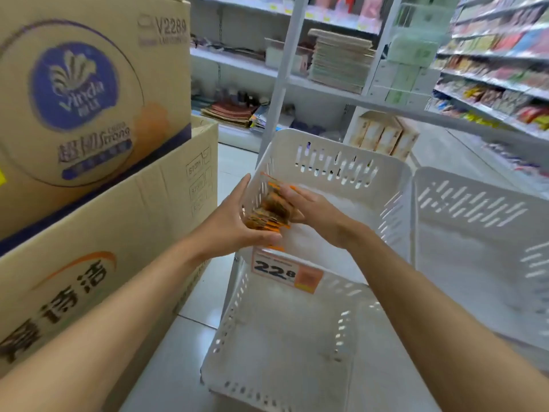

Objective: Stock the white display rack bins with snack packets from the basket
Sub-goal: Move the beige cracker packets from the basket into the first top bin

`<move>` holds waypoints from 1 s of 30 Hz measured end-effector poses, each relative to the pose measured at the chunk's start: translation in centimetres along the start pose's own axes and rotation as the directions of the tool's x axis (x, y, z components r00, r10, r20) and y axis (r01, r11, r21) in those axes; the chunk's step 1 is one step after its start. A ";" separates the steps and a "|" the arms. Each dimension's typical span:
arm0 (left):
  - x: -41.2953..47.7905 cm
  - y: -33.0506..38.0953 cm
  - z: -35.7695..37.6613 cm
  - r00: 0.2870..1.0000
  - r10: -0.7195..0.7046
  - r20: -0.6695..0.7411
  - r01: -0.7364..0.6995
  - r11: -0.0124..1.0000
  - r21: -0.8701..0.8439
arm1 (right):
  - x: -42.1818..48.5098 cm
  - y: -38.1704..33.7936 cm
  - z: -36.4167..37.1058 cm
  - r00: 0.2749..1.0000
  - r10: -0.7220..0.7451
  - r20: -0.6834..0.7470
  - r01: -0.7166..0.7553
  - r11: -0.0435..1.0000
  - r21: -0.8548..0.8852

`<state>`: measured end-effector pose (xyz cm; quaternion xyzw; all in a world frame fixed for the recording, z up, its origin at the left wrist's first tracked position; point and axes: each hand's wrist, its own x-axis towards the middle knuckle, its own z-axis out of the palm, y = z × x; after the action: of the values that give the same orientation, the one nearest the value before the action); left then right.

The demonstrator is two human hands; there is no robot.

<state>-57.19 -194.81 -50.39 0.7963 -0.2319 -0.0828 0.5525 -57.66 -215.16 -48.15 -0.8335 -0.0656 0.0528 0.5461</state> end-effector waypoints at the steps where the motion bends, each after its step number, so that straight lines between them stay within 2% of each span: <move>1: -0.1 0.0 0.1 1.000 0.005 -0.007 -0.005 1.000 -0.014 | 0.1 0.0 0.4 1.000 -0.024 0.001 0.024 0.997 -0.076; 3: -0.2 0.2 0.2 1.000 0.005 -0.008 -0.005 0.999 -0.050 | 0.4 0.4 1.4 0.995 -0.097 -0.033 0.086 0.968 -0.237; 4: -0.3 0.1 0.2 1.000 0.005 -0.010 -0.006 0.998 -0.064 | 0.5 0.4 1.6 0.994 -0.097 -0.046 0.082 0.962 -0.259; 8: -0.4 0.3 0.2 1.000 0.018 -0.012 -0.019 0.998 -0.066 | 0.4 -0.4 0.5 0.997 0.056 -0.059 -0.054 0.998 0.040; 11: -0.6 0.5 0.2 1.000 0.019 -0.010 -0.020 0.997 -0.069 | -0.2 0.1 -1.0 0.992 0.092 0.088 -0.102 0.989 0.110; 13: -0.6 0.4 0.2 1.000 0.016 -0.004 -0.017 0.996 -0.085 | -0.1 0.4 -0.9 0.992 0.088 0.088 -0.088 0.996 -0.006; 15: -0.6 0.4 0.2 1.000 0.015 0.000 -0.015 0.996 -0.089 | 0.5 0.6 -0.2 0.998 0.004 -0.059 -0.013 0.987 -0.160; 17: -0.5 0.4 0.2 1.000 0.015 -0.013 -0.016 0.995 -0.102 | 1.2 0.7 0.2 0.986 -0.042 -0.161 0.006 0.976 -0.218; 20: -0.5 0.3 0.3 1.000 0.017 -0.009 -0.018 0.994 -0.111 | 1.0 0.2 0.1 0.996 0.024 -0.086 -0.038 0.985 -0.169; 23: -0.5 0.1 0.2 1.000 0.007 0.003 -0.006 0.994 -0.111 | 0.8 0.5 0.2 0.993 -0.029 -0.117 -0.005 0.961 -0.277; 27: -0.4 -0.1 0.3 1.000 0.001 -0.006 -0.002 0.996 -0.086 | 1.0 0.6 0.4 0.991 0.032 -0.129 -0.059 0.975 -0.213; 30: -0.2 -0.3 0.2 1.000 -0.001 0.006 0.001 0.997 -0.073 | 0.8 0.6 0.3 0.994 0.063 -0.088 -0.067 0.997 -0.042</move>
<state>-57.36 -194.77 -50.81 0.7753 -0.2301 -0.0940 0.5806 -56.92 -214.97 -48.80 -0.8488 -0.0161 0.0331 0.5274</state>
